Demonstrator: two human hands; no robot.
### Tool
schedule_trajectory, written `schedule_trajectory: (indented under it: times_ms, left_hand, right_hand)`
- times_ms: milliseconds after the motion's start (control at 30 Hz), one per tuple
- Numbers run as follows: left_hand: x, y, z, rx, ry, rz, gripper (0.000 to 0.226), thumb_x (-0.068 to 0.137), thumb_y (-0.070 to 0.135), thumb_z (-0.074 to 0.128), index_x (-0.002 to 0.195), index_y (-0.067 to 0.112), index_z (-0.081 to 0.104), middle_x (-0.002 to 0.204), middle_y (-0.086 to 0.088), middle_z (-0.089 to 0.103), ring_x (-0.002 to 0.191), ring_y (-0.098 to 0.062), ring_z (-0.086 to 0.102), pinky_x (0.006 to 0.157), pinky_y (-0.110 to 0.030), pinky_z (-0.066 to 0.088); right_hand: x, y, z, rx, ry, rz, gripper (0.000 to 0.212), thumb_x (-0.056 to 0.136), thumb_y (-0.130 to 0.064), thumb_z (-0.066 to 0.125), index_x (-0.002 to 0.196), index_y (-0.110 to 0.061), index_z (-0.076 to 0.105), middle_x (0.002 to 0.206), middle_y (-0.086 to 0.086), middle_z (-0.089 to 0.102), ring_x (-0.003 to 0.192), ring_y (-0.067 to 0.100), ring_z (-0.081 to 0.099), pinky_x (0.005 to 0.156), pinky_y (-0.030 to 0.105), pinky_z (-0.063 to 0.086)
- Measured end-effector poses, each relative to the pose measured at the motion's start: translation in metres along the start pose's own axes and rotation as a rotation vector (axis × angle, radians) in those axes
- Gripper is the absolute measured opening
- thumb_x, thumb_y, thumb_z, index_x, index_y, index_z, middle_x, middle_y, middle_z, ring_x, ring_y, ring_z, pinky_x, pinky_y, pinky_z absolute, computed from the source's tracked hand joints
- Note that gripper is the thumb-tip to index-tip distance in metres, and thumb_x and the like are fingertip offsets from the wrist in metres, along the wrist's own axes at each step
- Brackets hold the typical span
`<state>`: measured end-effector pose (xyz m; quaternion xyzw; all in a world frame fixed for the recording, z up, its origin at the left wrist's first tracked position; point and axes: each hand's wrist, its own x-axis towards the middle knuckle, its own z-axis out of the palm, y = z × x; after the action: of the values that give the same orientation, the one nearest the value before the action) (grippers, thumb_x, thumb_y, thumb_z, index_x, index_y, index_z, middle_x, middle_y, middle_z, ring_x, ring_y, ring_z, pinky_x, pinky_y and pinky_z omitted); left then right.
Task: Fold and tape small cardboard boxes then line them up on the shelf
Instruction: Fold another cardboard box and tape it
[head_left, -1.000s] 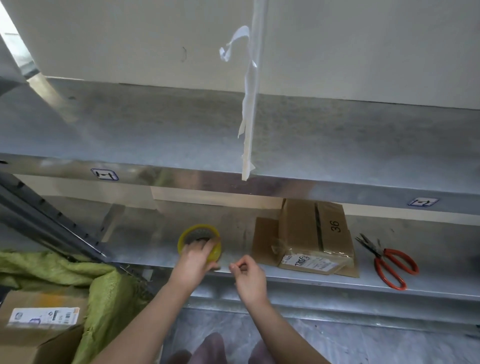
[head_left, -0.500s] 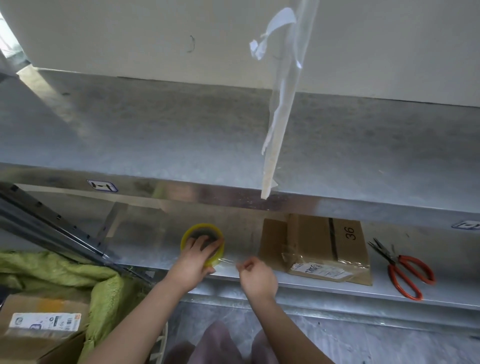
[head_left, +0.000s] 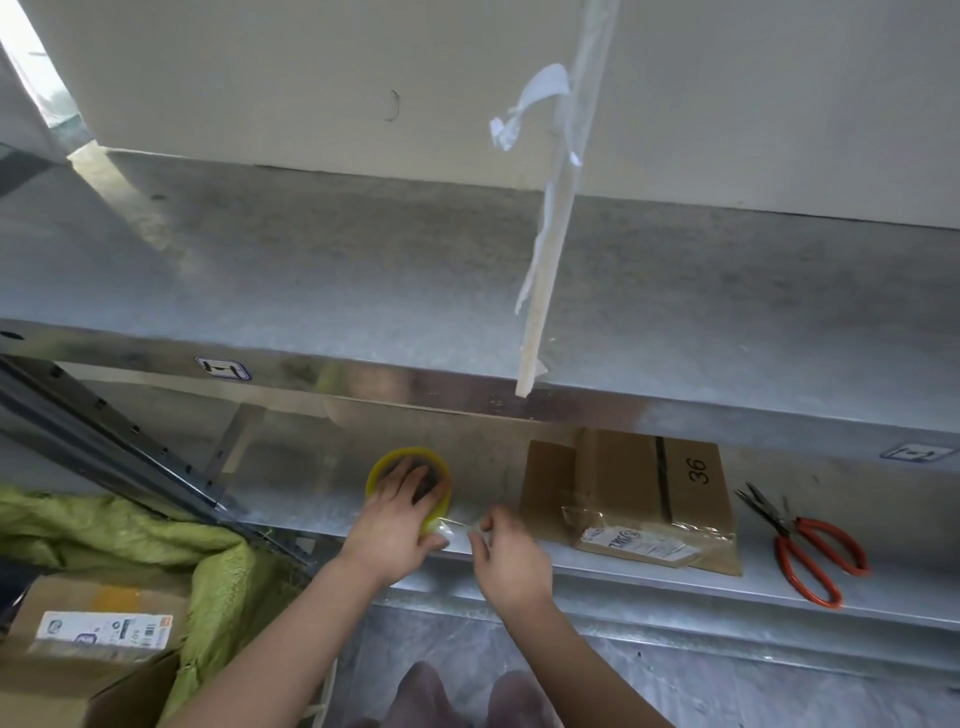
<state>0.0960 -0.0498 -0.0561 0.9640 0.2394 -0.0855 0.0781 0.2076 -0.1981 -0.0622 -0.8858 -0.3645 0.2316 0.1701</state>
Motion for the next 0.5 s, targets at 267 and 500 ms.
schedule_trajectory:
  times_ms: [267, 500]
  left_hand:
    - [-0.027, 0.084, -0.023, -0.072, 0.227, 0.114, 0.06, 0.091, 0.046, 0.055, 0.141, 0.013, 0.048, 0.144, -0.005, 0.049, 0.137, -0.023, 0.041, 0.116, -0.038, 0.025]
    - [-0.027, 0.194, -0.041, -0.111, 0.38, 0.229, 0.063, 0.09, 0.049, 0.055, 0.142, 0.013, 0.048, 0.145, 0.0, 0.048, 0.136, -0.017, 0.042, 0.114, -0.042, 0.031]
  right_hand:
    - [-0.087, 0.037, -0.065, -0.242, 0.489, -0.457, 0.029, 0.089, -0.03, 0.048, 0.108, -0.024, 0.068, 0.116, -0.004, 0.064, 0.114, 0.02, 0.059, 0.095, 0.035, 0.051]
    - [-0.105, 0.114, -0.127, -0.273, 0.527, -0.286, 0.044, 0.09, -0.023, 0.048, 0.131, -0.017, 0.059, 0.139, 0.004, 0.054, 0.134, 0.029, 0.046, 0.11, 0.047, 0.032]
